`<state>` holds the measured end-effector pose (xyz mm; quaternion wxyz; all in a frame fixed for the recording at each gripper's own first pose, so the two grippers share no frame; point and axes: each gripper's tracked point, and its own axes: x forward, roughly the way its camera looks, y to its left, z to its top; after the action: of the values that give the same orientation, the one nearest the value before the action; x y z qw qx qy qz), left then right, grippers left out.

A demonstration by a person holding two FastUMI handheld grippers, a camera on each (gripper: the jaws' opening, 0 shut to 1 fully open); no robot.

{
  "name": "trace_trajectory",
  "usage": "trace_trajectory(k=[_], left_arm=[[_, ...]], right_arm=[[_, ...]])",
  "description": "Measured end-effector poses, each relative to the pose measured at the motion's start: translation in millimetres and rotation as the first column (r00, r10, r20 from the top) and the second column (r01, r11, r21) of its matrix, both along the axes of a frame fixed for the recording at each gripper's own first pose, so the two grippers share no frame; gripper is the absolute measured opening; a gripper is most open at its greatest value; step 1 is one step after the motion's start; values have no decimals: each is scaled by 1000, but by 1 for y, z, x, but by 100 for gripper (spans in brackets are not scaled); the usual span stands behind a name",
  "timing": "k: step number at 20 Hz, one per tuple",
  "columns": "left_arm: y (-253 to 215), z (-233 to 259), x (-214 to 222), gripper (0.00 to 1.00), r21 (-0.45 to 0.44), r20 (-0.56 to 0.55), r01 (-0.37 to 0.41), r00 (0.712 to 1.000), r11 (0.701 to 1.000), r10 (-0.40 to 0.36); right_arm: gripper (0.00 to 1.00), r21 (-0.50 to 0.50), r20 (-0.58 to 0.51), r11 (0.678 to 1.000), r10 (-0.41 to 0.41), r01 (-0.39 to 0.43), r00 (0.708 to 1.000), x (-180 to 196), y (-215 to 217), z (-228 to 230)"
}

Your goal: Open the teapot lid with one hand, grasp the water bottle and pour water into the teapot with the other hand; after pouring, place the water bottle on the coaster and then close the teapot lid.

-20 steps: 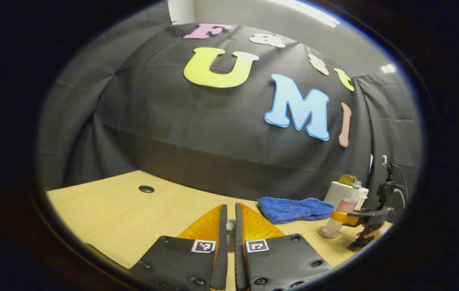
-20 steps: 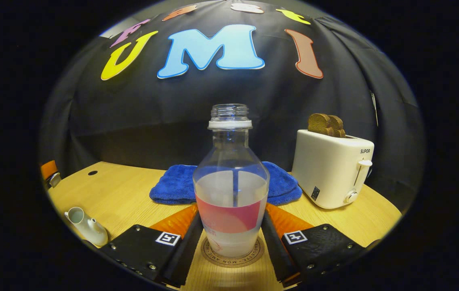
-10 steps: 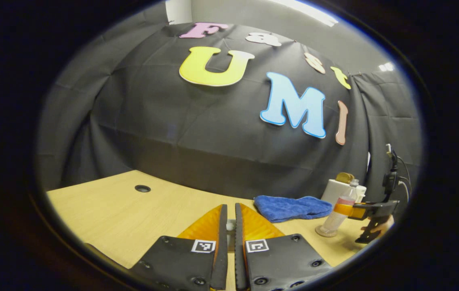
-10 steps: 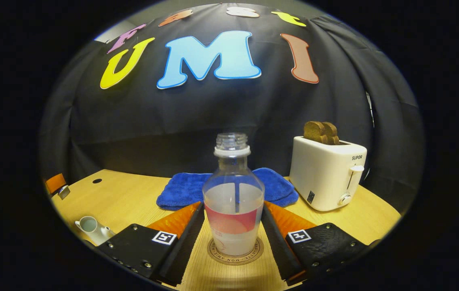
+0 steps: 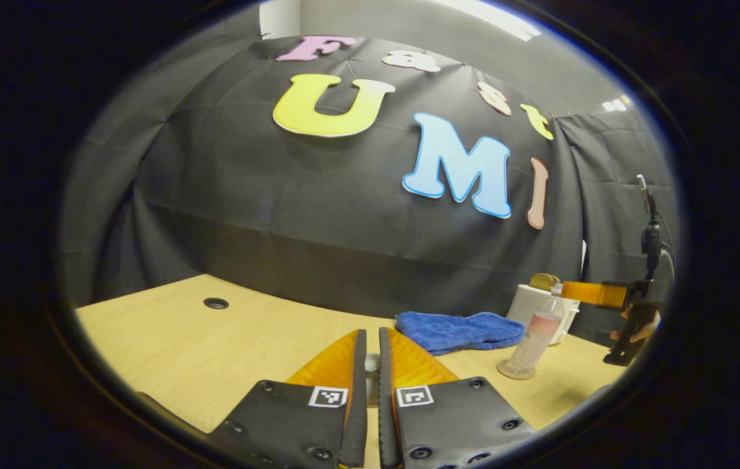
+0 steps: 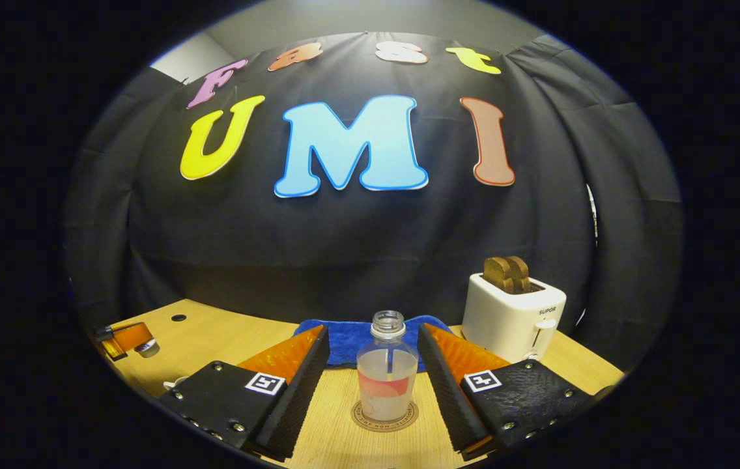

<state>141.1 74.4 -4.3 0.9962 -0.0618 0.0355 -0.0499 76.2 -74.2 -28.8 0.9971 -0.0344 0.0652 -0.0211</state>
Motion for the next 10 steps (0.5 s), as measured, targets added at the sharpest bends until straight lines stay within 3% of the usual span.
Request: trace_trajectory(k=[3, 10], left_arm=[[-16, 0, 0, 15, -20, -5, 46, 999, 999, -47], [-54, -9, -4, 15, 15, -23, 134, 991, 991, -133]], right_arm=[[85, 5, 41, 1000, 15, -15, 999, -30, 12, 11], [85, -21, -5, 999, 46, -47, 999, -93, 39, -36]])
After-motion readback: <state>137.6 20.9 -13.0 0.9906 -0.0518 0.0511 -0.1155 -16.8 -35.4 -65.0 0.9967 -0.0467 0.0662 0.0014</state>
